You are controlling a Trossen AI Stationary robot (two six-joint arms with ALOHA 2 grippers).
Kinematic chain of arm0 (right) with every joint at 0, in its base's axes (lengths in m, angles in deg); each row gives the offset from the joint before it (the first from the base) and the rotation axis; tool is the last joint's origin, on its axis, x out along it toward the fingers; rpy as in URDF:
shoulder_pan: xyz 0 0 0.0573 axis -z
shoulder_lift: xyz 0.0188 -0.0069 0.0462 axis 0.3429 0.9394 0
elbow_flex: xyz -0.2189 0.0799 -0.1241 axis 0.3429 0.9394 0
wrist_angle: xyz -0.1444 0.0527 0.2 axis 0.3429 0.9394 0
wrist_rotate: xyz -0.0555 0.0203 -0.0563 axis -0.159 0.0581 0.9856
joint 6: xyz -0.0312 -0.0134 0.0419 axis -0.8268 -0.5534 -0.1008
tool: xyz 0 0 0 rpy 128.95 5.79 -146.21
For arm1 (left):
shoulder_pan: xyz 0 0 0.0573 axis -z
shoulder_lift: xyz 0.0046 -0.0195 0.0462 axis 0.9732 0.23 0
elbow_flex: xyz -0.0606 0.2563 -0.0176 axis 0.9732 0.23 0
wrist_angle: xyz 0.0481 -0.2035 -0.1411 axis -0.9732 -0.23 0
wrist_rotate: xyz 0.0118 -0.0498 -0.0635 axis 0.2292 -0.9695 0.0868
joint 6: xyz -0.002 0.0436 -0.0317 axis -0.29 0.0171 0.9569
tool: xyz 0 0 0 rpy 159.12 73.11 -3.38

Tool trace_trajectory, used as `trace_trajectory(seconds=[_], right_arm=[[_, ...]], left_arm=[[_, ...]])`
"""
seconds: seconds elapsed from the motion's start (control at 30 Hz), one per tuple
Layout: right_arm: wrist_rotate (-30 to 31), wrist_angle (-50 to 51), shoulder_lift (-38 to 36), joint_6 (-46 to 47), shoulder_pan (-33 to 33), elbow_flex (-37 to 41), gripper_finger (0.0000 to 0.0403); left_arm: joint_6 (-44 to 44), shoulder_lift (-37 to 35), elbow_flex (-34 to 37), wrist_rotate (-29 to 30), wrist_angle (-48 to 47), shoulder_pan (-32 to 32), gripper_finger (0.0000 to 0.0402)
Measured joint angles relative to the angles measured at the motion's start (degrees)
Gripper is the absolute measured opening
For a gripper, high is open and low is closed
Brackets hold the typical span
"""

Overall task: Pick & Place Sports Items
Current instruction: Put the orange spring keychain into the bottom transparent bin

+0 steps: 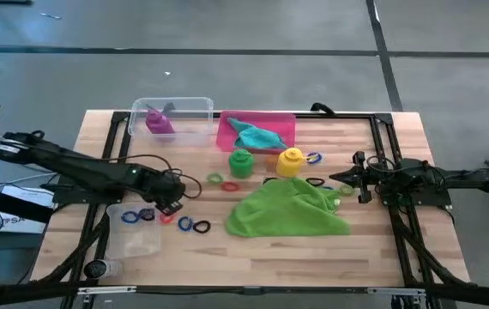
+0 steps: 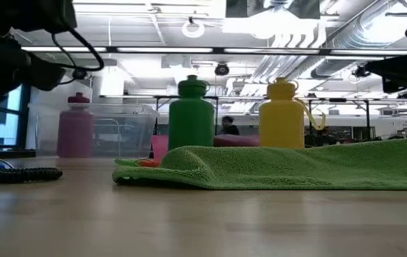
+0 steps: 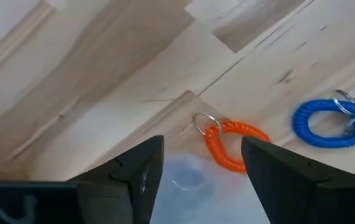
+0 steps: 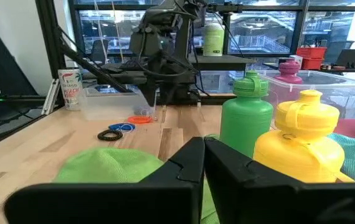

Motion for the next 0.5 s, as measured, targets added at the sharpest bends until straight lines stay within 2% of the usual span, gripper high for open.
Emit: trace_trajectory(seconds=[0.5], right_arm=[[0.0, 0.0, 0.0, 0.0, 0.0, 0.0, 0.0]], left_arm=[[-2.1, 7.6, -4.5, -2.2, -1.1, -1.1, 0.0174]])
